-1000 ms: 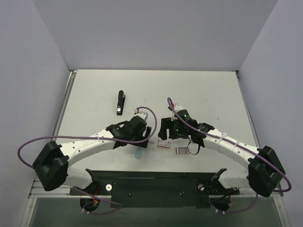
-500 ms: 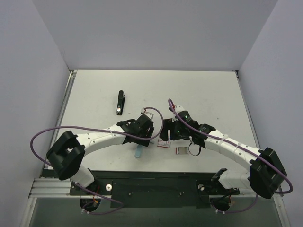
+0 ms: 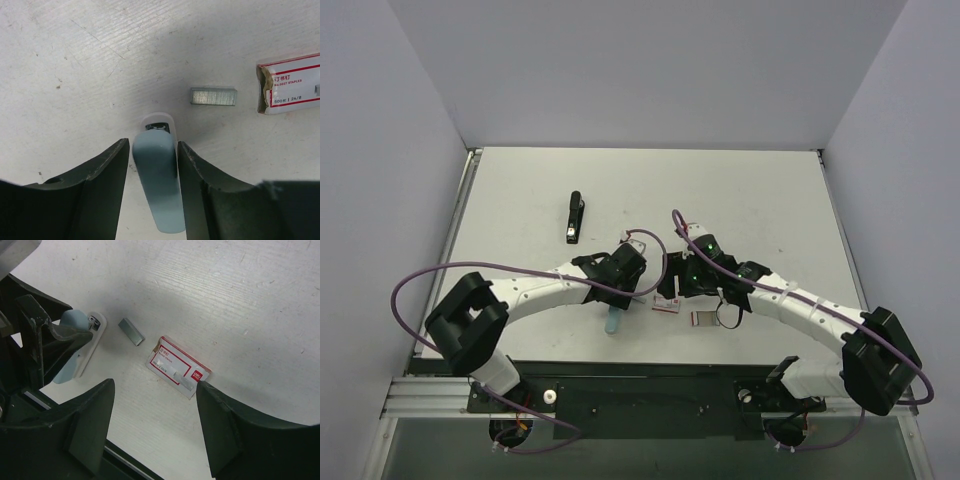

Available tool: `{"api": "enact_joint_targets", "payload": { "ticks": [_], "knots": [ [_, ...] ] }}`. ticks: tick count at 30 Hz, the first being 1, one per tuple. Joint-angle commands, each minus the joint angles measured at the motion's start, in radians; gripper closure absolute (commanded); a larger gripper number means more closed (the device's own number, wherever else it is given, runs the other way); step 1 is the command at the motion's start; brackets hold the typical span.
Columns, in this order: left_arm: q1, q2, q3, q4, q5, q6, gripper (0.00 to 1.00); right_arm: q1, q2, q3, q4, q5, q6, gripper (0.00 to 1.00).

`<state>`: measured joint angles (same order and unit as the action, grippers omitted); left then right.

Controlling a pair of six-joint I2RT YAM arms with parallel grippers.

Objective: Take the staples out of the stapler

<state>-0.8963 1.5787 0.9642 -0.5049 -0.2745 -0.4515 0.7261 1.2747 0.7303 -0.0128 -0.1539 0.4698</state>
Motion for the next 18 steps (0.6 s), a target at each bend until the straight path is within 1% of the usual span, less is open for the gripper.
{"api": "enact_joint_targets", "payload": {
  "ticks": [1, 4, 7, 8, 10, 11, 13, 14, 18],
  "knots": [
    [-0.003, 0.014, 0.041, 0.005, 0.012, 0.002, 0.51, -0.004, 0.014, 0.017, 0.004, -0.007, 0.0, 0.39],
    [-0.003, 0.006, 0.041, 0.002, 0.017, -0.003, 0.58, -0.005, 0.012, 0.02, 0.001, -0.004, 0.0, 0.39],
    [-0.001, -0.014, 0.053, -0.021, 0.018, -0.004, 0.69, -0.01, -0.004, 0.023, -0.013, 0.001, -0.005, 0.39],
    [-0.001, -0.022, 0.059, -0.029, 0.021, -0.003, 0.71, -0.013, -0.008, 0.029, -0.018, 0.002, -0.011, 0.39],
    [-0.001, -0.052, 0.065, -0.034, 0.029, 0.004, 0.81, -0.019, -0.027, 0.038, -0.038, 0.005, -0.025, 0.39],
    [-0.001, -0.083, 0.067, -0.034, 0.032, 0.01, 1.0, -0.022, -0.041, 0.04, -0.048, 0.005, -0.029, 0.39],
    [0.002, -0.124, 0.073, -0.031, 0.069, 0.034, 1.0, -0.031, -0.067, 0.047, -0.061, 0.004, -0.051, 0.41],
    [0.01, -0.14, 0.077, -0.029, 0.089, 0.045, 1.0, -0.036, -0.075, 0.052, -0.064, -0.004, -0.057, 0.46],
    [0.025, -0.213, 0.096, -0.037, 0.193, 0.105, 1.0, -0.039, -0.118, 0.076, -0.095, -0.016, -0.079, 0.51]
  ]
}}
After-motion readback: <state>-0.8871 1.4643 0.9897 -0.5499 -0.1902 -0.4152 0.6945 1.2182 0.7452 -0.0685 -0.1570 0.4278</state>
